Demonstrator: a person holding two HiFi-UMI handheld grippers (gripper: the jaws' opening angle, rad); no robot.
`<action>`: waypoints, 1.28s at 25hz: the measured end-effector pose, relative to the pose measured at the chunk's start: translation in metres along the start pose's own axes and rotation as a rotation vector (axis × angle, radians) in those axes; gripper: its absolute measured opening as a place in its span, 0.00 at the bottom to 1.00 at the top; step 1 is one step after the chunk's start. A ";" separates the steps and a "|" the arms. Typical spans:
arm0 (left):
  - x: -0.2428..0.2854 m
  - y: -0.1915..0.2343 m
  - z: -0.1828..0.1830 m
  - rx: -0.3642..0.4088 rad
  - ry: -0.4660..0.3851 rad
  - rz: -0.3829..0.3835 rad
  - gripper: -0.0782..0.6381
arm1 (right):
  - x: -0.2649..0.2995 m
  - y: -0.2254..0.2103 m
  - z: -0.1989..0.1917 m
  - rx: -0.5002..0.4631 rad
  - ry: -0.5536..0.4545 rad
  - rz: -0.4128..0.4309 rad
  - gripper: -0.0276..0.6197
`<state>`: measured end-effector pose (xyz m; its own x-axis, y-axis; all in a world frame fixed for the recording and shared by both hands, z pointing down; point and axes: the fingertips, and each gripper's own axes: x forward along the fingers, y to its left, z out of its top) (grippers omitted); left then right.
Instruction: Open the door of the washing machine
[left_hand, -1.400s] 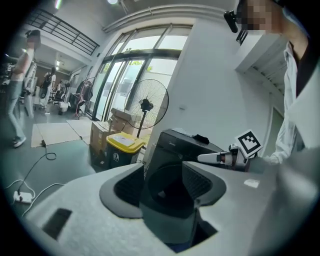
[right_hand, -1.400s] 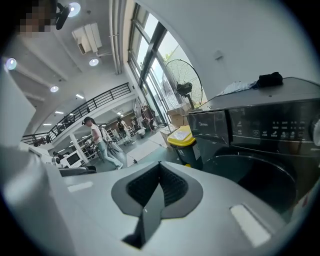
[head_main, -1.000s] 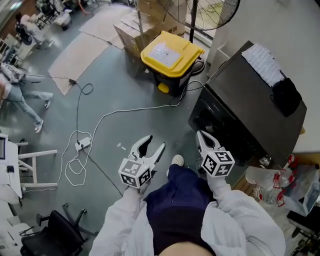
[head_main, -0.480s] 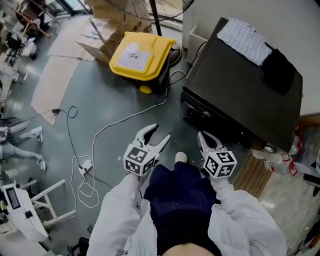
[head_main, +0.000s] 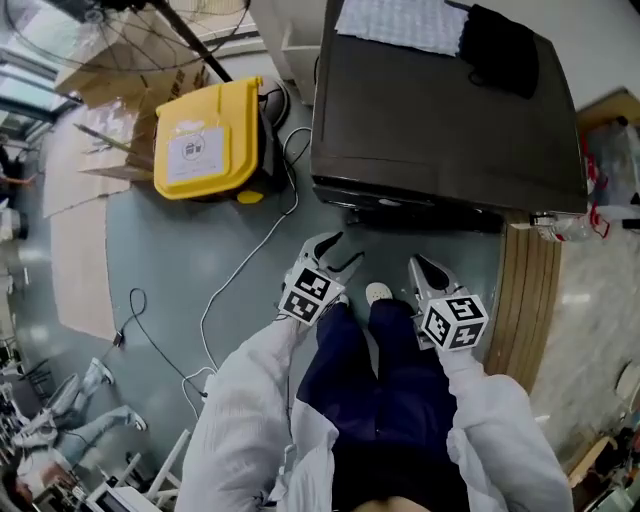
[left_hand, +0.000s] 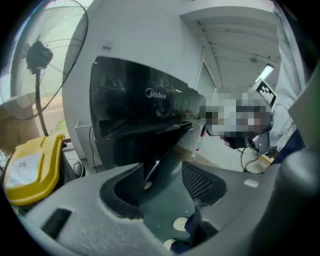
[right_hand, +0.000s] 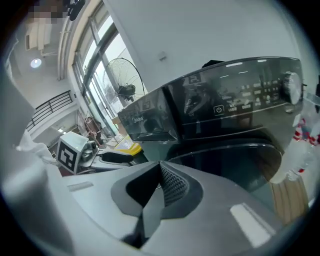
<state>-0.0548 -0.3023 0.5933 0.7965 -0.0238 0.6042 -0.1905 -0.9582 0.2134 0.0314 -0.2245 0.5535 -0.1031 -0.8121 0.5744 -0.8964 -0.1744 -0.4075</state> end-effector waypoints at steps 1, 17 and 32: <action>0.008 0.002 -0.005 0.031 0.014 -0.017 0.43 | -0.001 -0.002 -0.006 0.018 -0.014 -0.037 0.05; 0.125 0.033 -0.077 0.276 0.155 -0.101 0.38 | 0.005 -0.024 -0.084 0.248 -0.152 -0.320 0.05; 0.099 -0.015 -0.122 0.472 0.233 -0.206 0.22 | -0.055 -0.024 -0.148 0.371 -0.205 -0.448 0.05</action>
<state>-0.0428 -0.2552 0.7433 0.6318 0.1891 0.7517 0.2752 -0.9613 0.0104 -0.0053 -0.0929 0.6364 0.3670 -0.6993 0.6134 -0.6201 -0.6755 -0.3990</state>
